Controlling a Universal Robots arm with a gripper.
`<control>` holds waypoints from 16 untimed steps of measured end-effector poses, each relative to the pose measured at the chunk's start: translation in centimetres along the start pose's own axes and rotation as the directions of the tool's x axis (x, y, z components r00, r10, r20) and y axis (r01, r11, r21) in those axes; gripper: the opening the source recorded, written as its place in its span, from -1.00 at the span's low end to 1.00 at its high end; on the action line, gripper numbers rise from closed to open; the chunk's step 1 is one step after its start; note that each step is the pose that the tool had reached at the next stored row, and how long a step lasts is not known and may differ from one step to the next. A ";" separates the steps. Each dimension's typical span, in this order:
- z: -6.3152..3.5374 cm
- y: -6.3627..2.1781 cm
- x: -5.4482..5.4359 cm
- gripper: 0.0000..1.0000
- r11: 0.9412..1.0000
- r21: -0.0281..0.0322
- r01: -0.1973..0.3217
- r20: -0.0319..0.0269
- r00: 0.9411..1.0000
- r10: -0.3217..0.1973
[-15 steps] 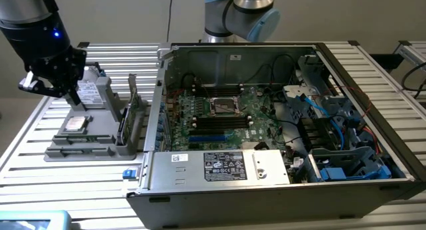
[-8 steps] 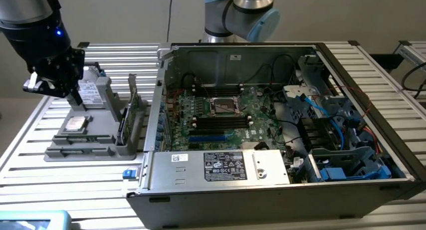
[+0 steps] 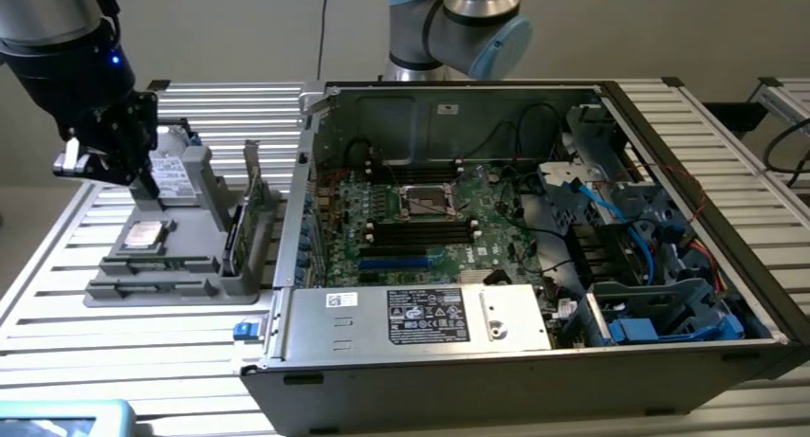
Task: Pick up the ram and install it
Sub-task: 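Pick up the ram and move it above insertion slot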
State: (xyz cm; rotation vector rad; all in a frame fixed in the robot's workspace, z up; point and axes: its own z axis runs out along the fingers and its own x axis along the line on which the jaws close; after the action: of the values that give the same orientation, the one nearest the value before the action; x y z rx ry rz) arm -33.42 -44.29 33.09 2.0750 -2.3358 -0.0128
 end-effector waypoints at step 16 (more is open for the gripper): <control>0.03 0.12 0.0 -0.79 0.994 0.008 0.110 0.000 0.994 -0.110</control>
State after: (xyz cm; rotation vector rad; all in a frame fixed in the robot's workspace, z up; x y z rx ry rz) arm -33.54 -44.29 33.06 2.2048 -2.2225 -0.0063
